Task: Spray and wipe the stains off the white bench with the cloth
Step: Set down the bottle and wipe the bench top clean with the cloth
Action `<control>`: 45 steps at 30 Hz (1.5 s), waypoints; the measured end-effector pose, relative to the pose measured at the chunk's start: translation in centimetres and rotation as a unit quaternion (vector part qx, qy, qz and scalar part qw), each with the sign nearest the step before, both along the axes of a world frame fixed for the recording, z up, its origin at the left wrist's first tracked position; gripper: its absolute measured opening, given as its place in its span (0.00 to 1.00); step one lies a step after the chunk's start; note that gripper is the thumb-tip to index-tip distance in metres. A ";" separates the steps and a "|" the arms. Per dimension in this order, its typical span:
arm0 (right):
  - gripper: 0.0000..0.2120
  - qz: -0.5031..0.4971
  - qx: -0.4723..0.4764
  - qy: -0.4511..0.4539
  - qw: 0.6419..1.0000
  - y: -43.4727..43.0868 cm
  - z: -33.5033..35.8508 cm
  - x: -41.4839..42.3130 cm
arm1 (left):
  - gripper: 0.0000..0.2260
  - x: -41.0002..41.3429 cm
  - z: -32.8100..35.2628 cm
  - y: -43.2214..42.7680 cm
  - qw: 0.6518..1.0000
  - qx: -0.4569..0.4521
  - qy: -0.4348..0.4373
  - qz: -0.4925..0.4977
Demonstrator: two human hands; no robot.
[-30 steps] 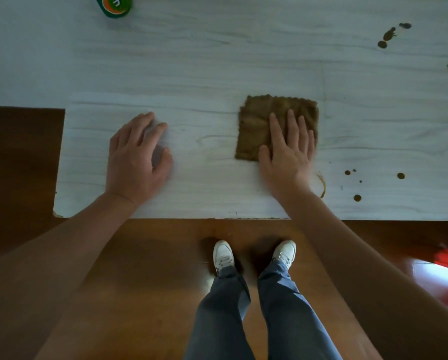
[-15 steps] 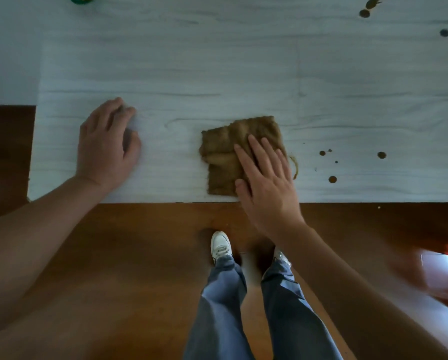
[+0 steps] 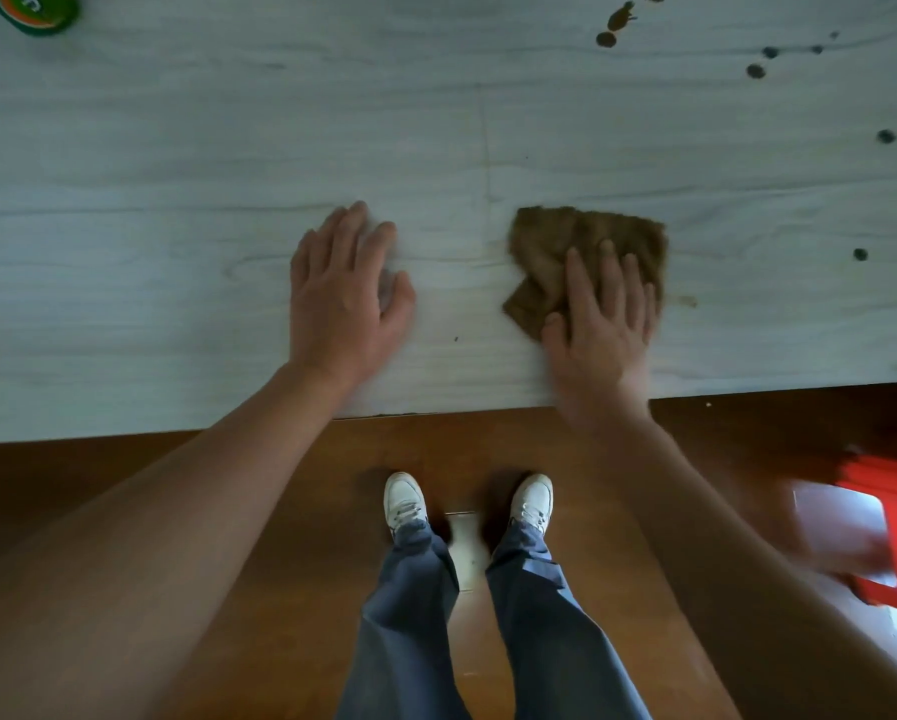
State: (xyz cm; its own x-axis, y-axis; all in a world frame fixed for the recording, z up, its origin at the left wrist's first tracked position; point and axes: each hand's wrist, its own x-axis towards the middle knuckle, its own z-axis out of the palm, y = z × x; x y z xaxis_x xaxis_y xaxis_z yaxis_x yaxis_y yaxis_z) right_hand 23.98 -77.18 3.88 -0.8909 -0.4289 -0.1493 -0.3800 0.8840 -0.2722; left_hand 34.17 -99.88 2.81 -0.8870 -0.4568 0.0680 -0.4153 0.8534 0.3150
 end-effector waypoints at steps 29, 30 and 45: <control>0.30 -0.001 -0.036 0.017 0.999 6.5 -0.4 -5.6 | 0.22 -0.3 -0.2 0.0 0.999 -0.029 0.019 0.019; 0.30 0.005 -0.036 0.017 0.999 5.7 -0.4 -5.8 | 0.22 -0.3 -0.2 0.1 0.999 -0.029 0.017 0.019; 0.29 0.217 -0.037 0.013 0.975 0.4 -0.5 -3.9 | 0.23 -0.4 0.2 0.1 0.999 -0.023 -0.014 0.022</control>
